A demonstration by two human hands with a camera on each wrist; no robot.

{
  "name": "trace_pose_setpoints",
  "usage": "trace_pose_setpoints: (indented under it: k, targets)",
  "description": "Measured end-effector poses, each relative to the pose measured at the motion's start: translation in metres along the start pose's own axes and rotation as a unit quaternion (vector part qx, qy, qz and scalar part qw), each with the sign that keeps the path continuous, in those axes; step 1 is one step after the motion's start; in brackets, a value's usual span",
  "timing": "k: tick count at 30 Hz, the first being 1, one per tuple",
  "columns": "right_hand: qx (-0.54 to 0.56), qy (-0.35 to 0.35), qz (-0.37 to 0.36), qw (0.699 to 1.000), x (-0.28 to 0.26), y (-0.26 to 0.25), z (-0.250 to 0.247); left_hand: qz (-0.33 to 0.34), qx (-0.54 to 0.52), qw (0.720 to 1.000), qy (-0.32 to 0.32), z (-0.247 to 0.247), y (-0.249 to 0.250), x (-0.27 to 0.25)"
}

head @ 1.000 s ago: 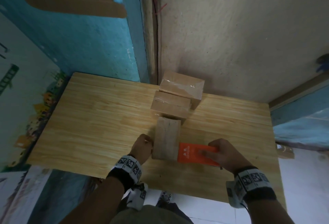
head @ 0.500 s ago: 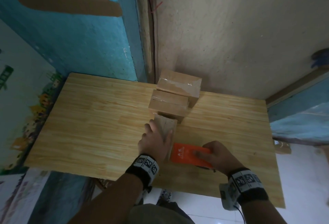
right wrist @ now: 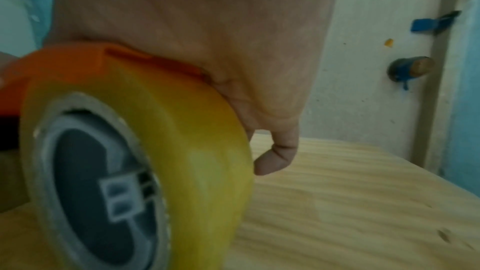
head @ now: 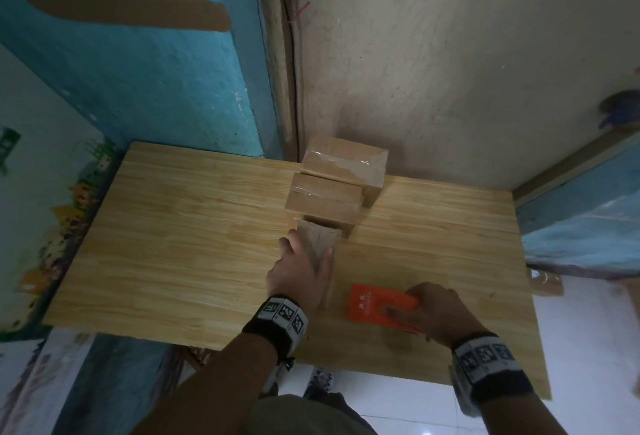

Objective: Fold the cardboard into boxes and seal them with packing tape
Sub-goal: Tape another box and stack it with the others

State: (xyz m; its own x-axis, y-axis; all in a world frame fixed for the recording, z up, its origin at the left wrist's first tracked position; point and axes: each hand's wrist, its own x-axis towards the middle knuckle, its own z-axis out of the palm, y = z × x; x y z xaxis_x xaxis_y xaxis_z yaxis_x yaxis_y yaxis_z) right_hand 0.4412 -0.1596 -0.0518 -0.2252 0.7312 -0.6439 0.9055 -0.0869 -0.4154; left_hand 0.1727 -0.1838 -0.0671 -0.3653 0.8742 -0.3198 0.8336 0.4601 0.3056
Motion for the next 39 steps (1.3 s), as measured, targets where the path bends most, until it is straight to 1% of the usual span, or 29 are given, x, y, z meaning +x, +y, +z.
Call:
trace_pose_setpoints:
  k: [3,5,7,9,13,19,26,28,31,35,39]
  targets:
    - [-0.126,0.025,-0.013,0.992,0.012,-0.025,0.003,0.001,0.006,1.0,0.001,0.0,0.0,0.0]
    - [-0.174,0.034,-0.024,0.984,0.018,-0.041,0.004,0.002,0.004,1.0,0.001,0.001,-0.001,0.001]
    - [-0.201,0.036,-0.027,0.979,0.021,-0.05,0.005,0.003,-0.004,1.0,0.0,0.002,-0.002,0.001]
    - [-0.205,0.032,-0.018,0.978,0.024,-0.049,0.006,0.007,-0.008,1.0,0.002,0.002,-0.003,0.001]
    - [-0.182,0.029,-0.008,0.983,0.026,-0.031,0.003,0.012,-0.007,1.0,0.004,0.001,-0.002,0.001]
    - [-0.143,0.032,-0.007,0.989,0.009,-0.008,-0.015,0.018,-0.009,1.0,0.005,0.0,-0.004,0.0]
    - [-0.106,0.036,0.007,0.994,0.006,0.011,-0.007,0.011,0.018,1.0,-0.001,-0.003,-0.002,-0.001]
    - [-0.131,0.034,0.007,0.991,0.01,0.005,-0.006,0.011,0.015,1.0,-0.005,-0.002,-0.002,-0.001]
    - [-0.178,0.042,0.004,0.983,0.016,-0.023,0.002,0.014,0.008,1.0,-0.001,0.0,-0.002,0.0]
    - [-0.193,0.031,0.021,0.981,0.02,-0.06,0.013,0.016,0.005,1.0,0.002,0.002,-0.004,-0.001]
    - [-0.2,0.04,0.038,0.978,0.019,-0.07,0.012,0.017,0.02,1.0,0.004,0.002,0.0,-0.001]
